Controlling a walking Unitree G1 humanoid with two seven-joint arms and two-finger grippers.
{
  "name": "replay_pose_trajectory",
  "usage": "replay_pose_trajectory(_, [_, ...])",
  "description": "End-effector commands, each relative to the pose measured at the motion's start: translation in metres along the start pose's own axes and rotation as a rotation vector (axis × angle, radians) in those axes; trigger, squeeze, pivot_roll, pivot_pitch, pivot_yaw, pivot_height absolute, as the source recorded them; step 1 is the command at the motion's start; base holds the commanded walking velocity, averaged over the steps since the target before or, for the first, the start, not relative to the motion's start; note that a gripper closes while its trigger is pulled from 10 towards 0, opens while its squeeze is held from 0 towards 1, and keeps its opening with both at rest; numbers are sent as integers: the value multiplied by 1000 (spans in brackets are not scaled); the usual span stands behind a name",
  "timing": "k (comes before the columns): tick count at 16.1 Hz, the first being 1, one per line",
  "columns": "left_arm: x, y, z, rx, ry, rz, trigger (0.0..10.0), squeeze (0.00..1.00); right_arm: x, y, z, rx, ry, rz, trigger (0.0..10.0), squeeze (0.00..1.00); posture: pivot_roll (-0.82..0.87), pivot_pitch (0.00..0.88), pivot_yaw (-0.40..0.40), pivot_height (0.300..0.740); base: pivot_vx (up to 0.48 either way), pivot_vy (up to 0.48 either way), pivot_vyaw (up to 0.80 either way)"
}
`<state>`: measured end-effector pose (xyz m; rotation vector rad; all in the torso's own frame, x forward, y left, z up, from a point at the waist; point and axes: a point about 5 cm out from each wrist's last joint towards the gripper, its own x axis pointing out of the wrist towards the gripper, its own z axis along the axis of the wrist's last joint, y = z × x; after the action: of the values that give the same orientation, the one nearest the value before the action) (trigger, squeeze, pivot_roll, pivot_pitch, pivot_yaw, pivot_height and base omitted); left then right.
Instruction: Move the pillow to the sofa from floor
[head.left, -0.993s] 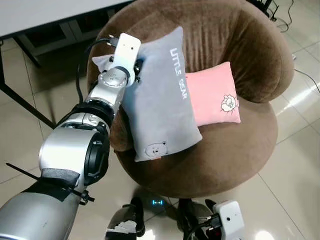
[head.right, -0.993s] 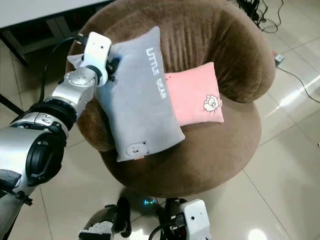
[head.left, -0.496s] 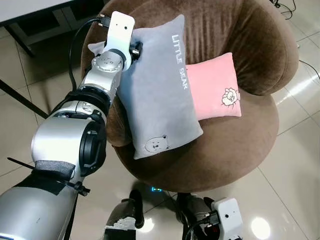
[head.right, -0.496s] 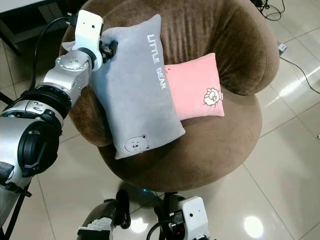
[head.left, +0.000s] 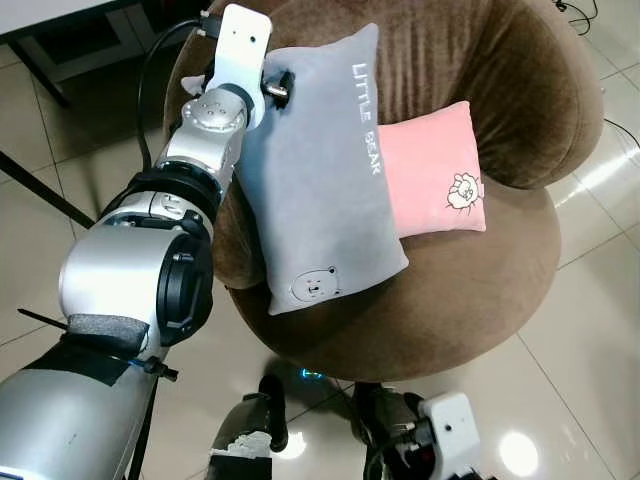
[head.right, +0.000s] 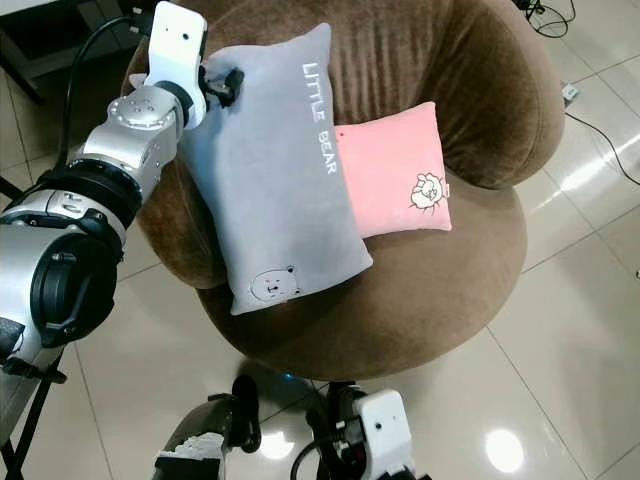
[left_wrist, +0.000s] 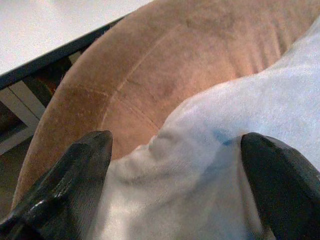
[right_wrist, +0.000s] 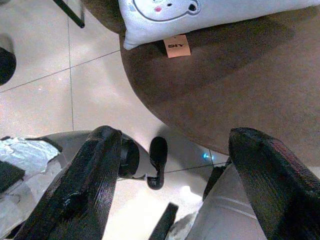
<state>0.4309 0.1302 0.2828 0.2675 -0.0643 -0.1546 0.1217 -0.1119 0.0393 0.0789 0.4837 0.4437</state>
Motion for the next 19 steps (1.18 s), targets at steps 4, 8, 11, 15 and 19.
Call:
replay_pose_trajectory(4, [2,-6,16,15,-57,-62,10000,1000,10,-5,-11,19,24,-4,10000,0,-183,298,19,740,0,0,0])
replay_pose_trajectory(8, [0,-2,21,26,-100,-97,10000,1000,33,-15,-3,-8,-12,4,10000,0,-122,224,33,740,0,0,0])
replay_pose_trajectory(11, [-1,6,24,44,-127,-118,10000,1000,54,-23,3,-37,-32,22,10000,0,-59,150,41,740,0,0,0])
replay_pose_trajectory(15, [-5,21,34,61,-186,-136,10000,1000,79,-33,16,-81,-66,25,10000,0,-11,73,48,740,0,0,0])
replay_pose_trajectory(19, [-20,30,-40,96,-39,-210,10000,0,88,-63,37,-90,-145,-98,10000,0,23,29,37,740,0,0,0])
